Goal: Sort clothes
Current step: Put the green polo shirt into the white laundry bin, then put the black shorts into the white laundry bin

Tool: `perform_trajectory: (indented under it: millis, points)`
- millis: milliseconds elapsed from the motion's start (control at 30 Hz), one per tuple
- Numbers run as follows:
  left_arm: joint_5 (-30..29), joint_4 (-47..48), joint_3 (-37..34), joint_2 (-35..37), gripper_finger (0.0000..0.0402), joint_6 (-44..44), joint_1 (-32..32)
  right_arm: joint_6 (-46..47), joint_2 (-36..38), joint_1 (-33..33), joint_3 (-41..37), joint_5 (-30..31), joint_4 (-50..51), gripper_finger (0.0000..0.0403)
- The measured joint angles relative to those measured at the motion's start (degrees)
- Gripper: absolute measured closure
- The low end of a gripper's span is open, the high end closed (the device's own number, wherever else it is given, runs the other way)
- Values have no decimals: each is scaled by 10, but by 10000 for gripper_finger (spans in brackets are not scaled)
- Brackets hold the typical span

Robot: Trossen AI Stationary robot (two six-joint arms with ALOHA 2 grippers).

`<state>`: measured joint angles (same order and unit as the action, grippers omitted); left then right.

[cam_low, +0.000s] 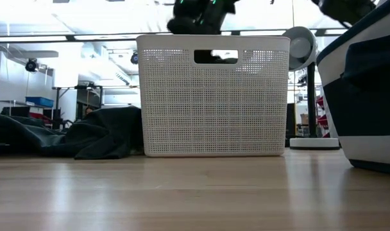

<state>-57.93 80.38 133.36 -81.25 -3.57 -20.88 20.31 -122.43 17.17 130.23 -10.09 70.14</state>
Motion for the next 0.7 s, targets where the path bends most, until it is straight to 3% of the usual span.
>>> perform_trajectory:
  millis: [267,500,600,700]
  points:
    - [0,-2,0,0,244,-4,0,20,93,0,0,-2,16,228]
    - [7,55,0,-8,244,-45,1,30,200,-6,1,-3,16,203]
    - [45,92,-25,-11,244,-97,17,26,246,-15,1,1,15,205]
    - [142,68,-88,6,244,-116,32,26,281,-36,2,41,10,211]
